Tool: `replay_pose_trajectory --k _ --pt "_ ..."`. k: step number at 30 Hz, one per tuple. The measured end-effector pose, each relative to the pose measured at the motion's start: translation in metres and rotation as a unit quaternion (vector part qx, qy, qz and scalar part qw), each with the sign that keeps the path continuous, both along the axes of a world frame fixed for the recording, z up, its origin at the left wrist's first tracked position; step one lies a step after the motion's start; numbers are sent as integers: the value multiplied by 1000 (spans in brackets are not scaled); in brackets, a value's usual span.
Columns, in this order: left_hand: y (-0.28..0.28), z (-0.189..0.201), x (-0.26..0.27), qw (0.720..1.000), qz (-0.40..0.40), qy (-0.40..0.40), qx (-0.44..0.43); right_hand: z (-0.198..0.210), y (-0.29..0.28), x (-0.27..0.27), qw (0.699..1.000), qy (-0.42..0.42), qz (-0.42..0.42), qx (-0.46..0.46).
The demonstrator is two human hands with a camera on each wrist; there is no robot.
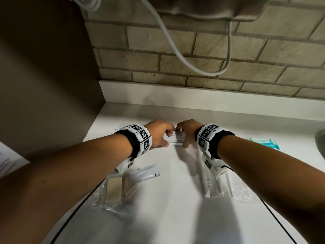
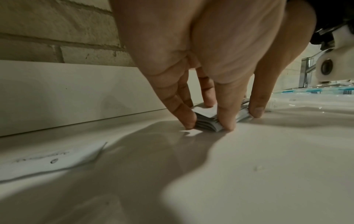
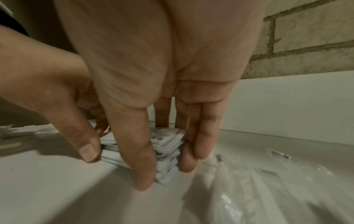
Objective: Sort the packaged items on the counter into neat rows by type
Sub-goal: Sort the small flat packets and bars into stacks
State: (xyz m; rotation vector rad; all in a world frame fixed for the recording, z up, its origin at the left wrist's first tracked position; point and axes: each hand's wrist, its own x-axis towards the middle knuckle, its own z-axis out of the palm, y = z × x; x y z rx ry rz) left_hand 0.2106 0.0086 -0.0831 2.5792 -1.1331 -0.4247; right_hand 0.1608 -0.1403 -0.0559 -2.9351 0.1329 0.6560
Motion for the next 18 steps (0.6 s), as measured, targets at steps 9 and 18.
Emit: replay_pose_trajectory --k 9,18 --pt "3 4 0 1000 9 -20 0 2 0 -1 1000 17 -7 -9" --pt "82 51 18 987 149 -41 -36 47 84 -33 985 -92 141 -22"
